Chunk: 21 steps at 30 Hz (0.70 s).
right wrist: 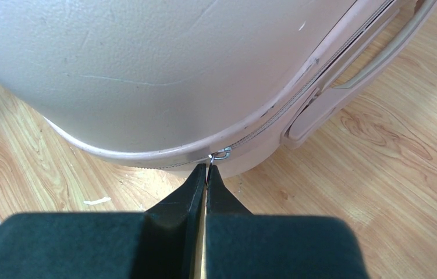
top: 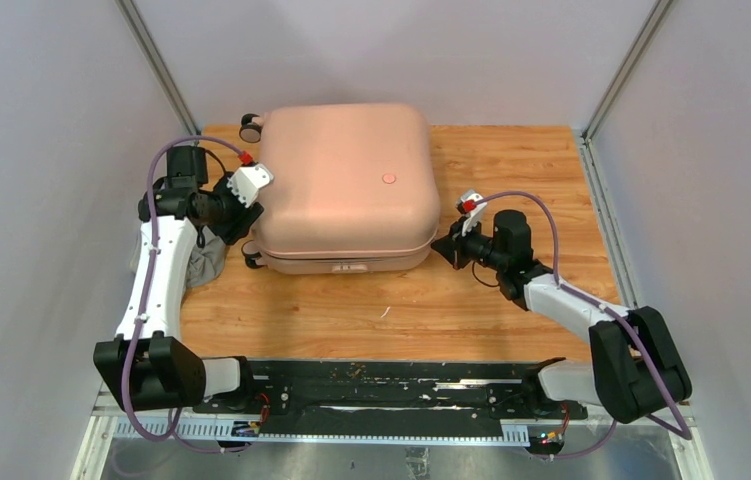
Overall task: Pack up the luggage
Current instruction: Zip the luggage at the corner of the board.
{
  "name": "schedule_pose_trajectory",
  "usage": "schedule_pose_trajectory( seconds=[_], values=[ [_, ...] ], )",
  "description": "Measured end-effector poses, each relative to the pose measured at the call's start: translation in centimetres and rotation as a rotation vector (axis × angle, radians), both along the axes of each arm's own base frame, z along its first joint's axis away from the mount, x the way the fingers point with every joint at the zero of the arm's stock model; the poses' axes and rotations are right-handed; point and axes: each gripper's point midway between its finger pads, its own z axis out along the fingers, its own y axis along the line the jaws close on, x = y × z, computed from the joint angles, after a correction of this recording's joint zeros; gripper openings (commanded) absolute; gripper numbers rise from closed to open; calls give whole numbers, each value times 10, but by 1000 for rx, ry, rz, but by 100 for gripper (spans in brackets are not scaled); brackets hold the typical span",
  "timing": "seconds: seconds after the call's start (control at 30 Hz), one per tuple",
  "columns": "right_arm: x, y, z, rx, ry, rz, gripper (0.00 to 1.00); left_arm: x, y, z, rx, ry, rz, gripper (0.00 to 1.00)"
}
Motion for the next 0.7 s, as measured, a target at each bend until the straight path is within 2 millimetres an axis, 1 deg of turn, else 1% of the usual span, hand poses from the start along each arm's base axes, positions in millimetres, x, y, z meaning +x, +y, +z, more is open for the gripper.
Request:
schedule_pose_trajectory(
  seconds=[0.1,0.17,0.3,0.37,0.5,0.57,0.63,0.7],
  values=[
    [-5,2,1,-3,6,9,0,0,0,0,5,3,4,0],
    [-15,8,1,-8,20,35,0,0,-1,0,12,2,5,0],
    [-43,33,1,-20,45,125,0,1,0,2,38,3,10,0],
    [-55,47,5,-21,46,175,0,1,0,5,45,9,10,0],
    [-61,58,15,-11,32,207,0,2,-5,8,38,10,8,0],
    [-81,78,18,4,57,299,0,1,-12,8,14,14,5,0],
    [-102,96,17,5,76,379,0,0,-25,8,-38,22,-5,0],
    [-117,111,12,-7,96,430,0,-1,-41,10,-110,30,-15,0]
  ],
)
